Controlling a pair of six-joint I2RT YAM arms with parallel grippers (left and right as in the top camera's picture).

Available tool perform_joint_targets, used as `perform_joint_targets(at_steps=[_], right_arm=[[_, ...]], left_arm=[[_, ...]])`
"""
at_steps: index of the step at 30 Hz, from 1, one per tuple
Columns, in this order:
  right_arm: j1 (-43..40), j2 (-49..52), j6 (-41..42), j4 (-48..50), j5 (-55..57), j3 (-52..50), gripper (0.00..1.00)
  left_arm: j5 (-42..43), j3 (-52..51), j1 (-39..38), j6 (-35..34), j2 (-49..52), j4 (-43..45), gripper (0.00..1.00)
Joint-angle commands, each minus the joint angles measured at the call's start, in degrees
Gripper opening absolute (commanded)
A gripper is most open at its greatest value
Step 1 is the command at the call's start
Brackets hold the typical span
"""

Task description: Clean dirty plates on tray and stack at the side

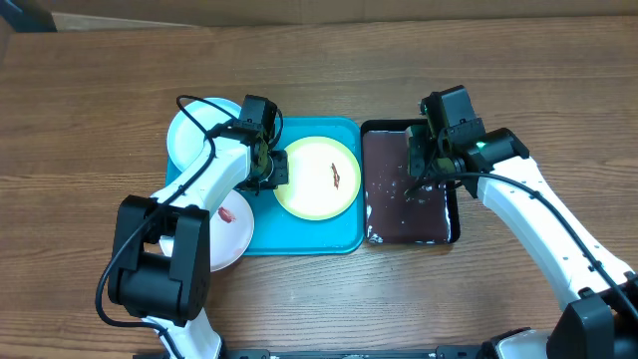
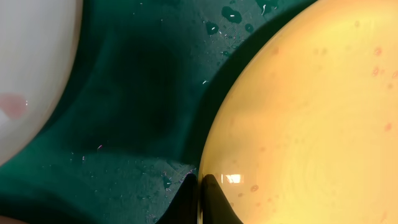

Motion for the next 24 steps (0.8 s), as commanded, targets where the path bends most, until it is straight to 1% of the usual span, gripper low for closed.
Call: perform_joint_targets(at_steps=[1, 19, 23, 24], right_arm=[[0.1, -1.1, 0.0, 0.7, -0.7, 1.7, 0.04], [0.0, -2.6, 0.0, 0.5, -0.7, 1.7, 0.04], [0.0, -2.6, -1.7, 1.4, -0.7, 1.7, 0.04], [0.0, -2.6, -1.7, 1.6, -0.7, 1.7, 0.05]], left_arm=[[-0.3, -0.3, -0.2, -0.3, 0.7, 0.0, 0.04], [-0.3, -0.3, -0.2, -0.3, 0.7, 0.1, 0.04], [-0.3, -0.3, -0.2, -0.3, 0.7, 0.2, 0.04], [-0.3, -0.3, -0.2, -0.3, 0.7, 0.3, 0.04]])
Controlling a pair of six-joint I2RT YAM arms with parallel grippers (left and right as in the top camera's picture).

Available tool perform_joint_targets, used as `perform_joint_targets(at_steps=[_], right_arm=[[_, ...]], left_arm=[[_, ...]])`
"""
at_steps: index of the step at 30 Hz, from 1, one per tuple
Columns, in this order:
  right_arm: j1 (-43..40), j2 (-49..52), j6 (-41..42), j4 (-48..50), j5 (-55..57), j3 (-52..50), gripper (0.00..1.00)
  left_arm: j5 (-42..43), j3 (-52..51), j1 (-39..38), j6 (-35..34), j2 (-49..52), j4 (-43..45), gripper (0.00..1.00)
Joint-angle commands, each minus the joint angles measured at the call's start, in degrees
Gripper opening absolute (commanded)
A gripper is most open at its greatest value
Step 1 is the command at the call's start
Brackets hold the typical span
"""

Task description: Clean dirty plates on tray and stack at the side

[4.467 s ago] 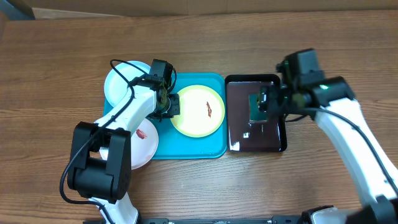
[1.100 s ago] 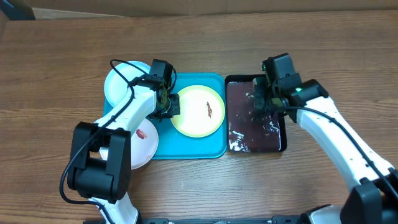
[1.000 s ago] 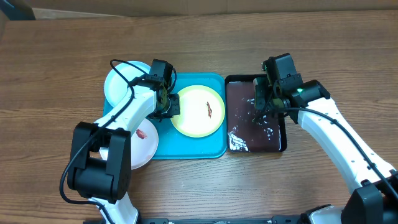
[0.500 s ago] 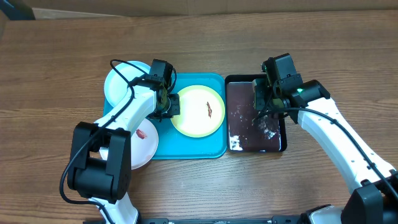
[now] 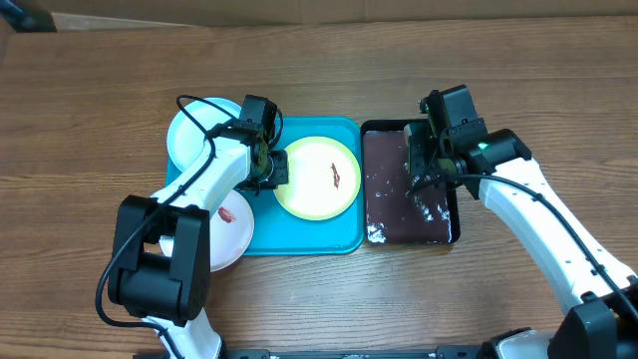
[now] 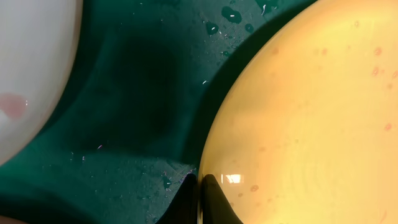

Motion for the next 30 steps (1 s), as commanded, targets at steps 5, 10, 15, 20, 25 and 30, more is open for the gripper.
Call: perform_joint_targets(at_steps=[5, 10, 15, 20, 25, 30], right_arm=[[0.0, -1.9, -1.2, 0.7, 0.0, 1.7, 0.04], [0.1, -2.4, -1.0, 0.3, 0.0, 1.7, 0.04], [0.1, -3.0, -1.0, -0.1, 0.0, 1.7, 0.04], [0.1, -3.0, -0.3, -0.1, 0.0, 1.6, 0.04], [0.1, -2.9, 3.9, -0.2, 0.2, 1.6, 0.04], [0.1, -2.9, 7.6, -0.2, 0.7, 1.4, 0.04]], left_arm=[[-0.3, -0.3, -0.2, -0.3, 0.7, 0.4, 0.04], [-0.3, -0.3, -0.2, -0.3, 0.7, 0.4, 0.04], [-0.3, -0.3, -0.2, -0.3, 0.7, 0.4, 0.04], [-0.3, -0.3, -0.2, -0.3, 0.7, 0.4, 0.04], [-0.3, -0.3, -0.2, -0.4, 0.7, 0.7, 0.04], [-0.3, -0.3, -0.2, -0.4, 0.7, 1.0, 0.04]])
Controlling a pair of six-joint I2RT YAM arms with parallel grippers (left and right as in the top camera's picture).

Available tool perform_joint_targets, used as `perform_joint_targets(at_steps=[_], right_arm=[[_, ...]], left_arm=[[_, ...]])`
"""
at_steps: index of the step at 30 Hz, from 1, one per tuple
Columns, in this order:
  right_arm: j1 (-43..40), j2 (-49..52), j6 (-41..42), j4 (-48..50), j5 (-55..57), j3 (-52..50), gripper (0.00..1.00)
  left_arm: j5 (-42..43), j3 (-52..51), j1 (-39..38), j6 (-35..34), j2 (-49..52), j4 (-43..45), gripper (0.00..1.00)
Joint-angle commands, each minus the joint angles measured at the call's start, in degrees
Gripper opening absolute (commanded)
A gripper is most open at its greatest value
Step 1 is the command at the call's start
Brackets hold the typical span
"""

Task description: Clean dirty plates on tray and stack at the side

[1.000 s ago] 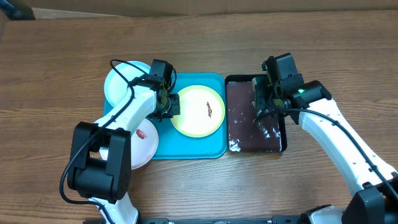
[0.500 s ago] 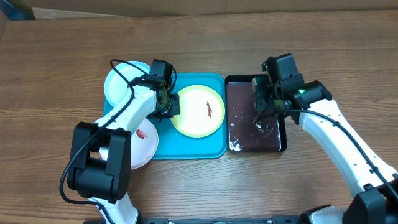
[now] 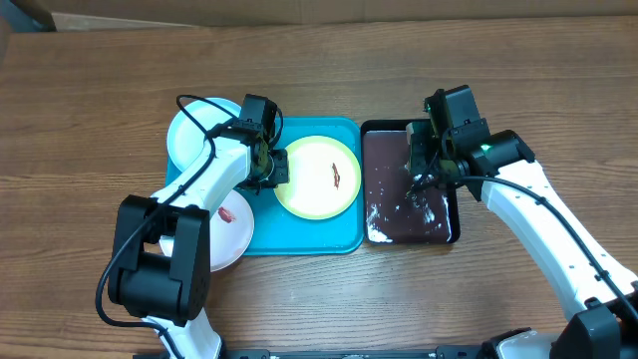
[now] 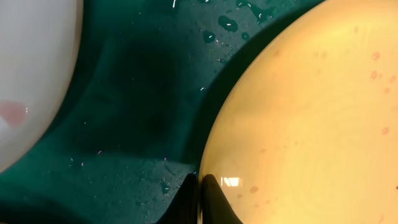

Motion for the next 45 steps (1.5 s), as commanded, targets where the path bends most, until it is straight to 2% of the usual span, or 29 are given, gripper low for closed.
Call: perform_joint_targets(at_steps=[1, 18, 23, 34, 42, 45], right_arm=[[0.1, -1.9, 2.9, 0.3, 0.6, 1.2, 0.04], [0.3, 1.4, 1.8, -1.2, 0.5, -0.7, 0.04], [1.1, 2.0, -1.6, -1.0, -3.1, -0.7, 0.04], [1.1, 2.0, 3.7, -0.2, -3.4, -0.7, 0.04], [1.0, 2.0, 2.1, -1.0, -3.0, -0.4, 0.04], [1.0, 1.9, 1.8, -3.8, -5.4, 4.0, 0.04]], left_arm=[[-0.3, -0.3, -0.2, -0.4, 0.7, 0.3, 0.04], [-0.3, -0.3, -0.2, -0.4, 0.7, 0.2, 0.04], [-0.3, -0.3, -0.2, -0.4, 0.7, 0.2, 0.04], [0.1, -0.3, -0.2, -2.1, 0.7, -0.3, 0.04], [0.1, -0.3, -0.2, -2.1, 0.7, -0.4, 0.04], [0.1, -0.3, -0.2, -2.1, 0.7, -0.4, 0.04]])
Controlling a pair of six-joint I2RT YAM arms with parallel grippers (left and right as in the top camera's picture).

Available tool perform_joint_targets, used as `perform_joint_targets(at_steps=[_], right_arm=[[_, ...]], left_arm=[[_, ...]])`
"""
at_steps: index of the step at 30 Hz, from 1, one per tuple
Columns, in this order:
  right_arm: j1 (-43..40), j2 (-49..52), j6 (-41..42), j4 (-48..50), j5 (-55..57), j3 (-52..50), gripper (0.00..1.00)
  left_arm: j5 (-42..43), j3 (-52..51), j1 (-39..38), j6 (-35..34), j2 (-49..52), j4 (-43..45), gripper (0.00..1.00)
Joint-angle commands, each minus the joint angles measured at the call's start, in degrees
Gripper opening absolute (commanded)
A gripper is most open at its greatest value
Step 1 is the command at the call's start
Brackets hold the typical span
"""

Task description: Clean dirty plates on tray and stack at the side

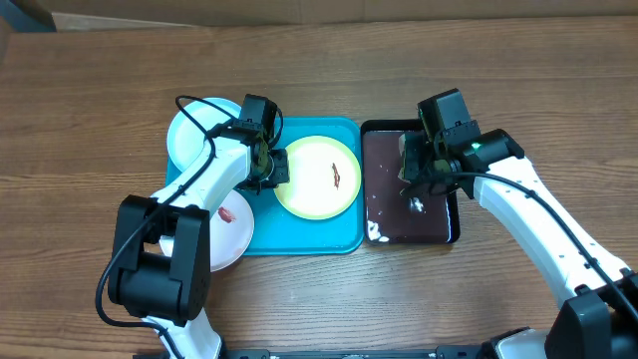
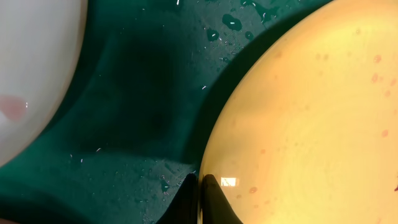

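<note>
A yellow plate (image 1: 309, 187) with a red-brown smear (image 1: 338, 178) lies on the blue tray (image 1: 344, 239). My left gripper (image 1: 271, 168) is shut on its left rim; in the left wrist view the fingertips (image 2: 199, 178) pinch the edge of the yellow plate (image 2: 298, 124). A white plate with a pink smear (image 1: 227, 224) overlaps the tray's lower left and shows again (image 2: 31, 62). My right gripper (image 1: 415, 179) reaches down into a dark basin (image 1: 389, 214), with a pale sponge-like piece (image 1: 405, 149) at its jaws.
Another white plate (image 1: 194, 135) sits at the tray's upper left corner. White foam (image 1: 374, 229) floats in the basin's lower left. Water drops speckle the tray (image 2: 137, 93). Bare wooden table (image 1: 90, 100) surrounds everything.
My right gripper has shifted a little left and up inside the basin, and the foam has thinned to a patch at the lower left. The left gripper still pinches the yellow plate's rim.
Throughout, my left gripper stayed shut on the yellow plate's rim on the tray, the plate barely shifting. My right gripper stood over the dark basin at every moment, in slightly different spots, while the foam patches in the water changed place.
</note>
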Motion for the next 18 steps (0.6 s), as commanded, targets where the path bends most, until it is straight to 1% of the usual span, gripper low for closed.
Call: perform_joint_targets(at_steps=[1, 5, 8, 11, 14, 18], right_arm=[[0.2, -0.4, -0.5, -3.0, -2.4, 6.3, 0.04], [0.2, -0.4, -0.3, -9.9, -2.8, 15.2, 0.04], [0.3, -0.4, -0.4, -12.0, -2.8, 19.0, 0.04], [0.3, -0.4, -0.5, -11.8, -2.8, 19.5, 0.04], [0.8, 0.1, -0.3, -10.3, -2.6, 19.5, 0.04], [4.4, 0.1, -0.2, -8.8, -0.4, 19.5, 0.04]], left_arm=[[0.0, -0.3, -0.2, -0.8, 0.7, -0.2, 0.04], [0.0, -0.3, -0.2, -0.8, 0.7, -0.1, 0.04], [-0.5, -0.3, -0.1, -0.8, 0.7, -0.2, 0.04], [-0.7, -0.3, 0.0, -1.7, 0.7, -0.5, 0.04], [-1.7, -0.3, 0.0, -4.5, 0.7, -1.1, 0.04], [-1.9, -0.3, 0.0, -6.0, 0.7, -1.5, 0.04]])
